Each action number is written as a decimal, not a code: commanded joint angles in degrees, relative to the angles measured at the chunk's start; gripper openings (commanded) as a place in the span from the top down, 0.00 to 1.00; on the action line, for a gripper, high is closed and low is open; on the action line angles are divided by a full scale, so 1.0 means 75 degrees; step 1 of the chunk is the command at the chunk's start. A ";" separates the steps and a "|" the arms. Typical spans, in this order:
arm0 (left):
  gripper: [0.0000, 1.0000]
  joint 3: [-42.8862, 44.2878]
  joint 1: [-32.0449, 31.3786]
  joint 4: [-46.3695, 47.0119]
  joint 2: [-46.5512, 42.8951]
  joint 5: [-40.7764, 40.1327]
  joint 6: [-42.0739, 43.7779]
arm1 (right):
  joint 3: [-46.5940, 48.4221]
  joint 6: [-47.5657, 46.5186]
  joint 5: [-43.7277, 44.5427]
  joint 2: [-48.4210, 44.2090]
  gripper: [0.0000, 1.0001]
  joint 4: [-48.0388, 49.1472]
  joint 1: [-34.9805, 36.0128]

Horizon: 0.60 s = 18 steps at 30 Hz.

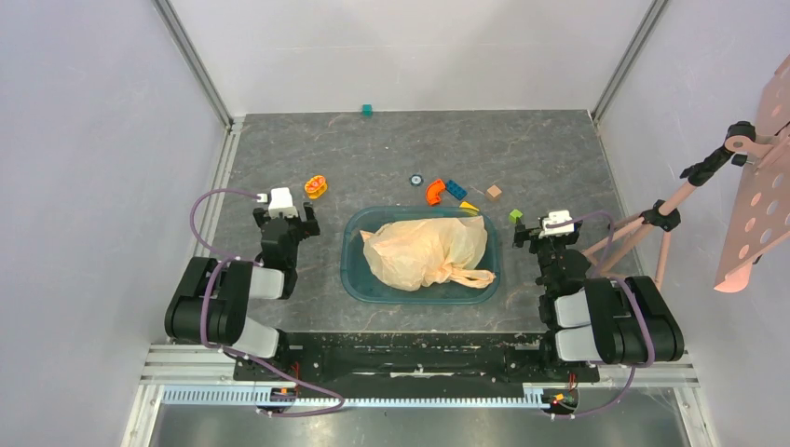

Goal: Take the fake fruits out of the plastic bag

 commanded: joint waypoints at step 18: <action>0.00 0.0021 0.0034 0.0427 -0.0103 -0.0013 0.0363 | -0.0817 -0.0013 0.0086 -0.0110 0.02 0.0226 0.0004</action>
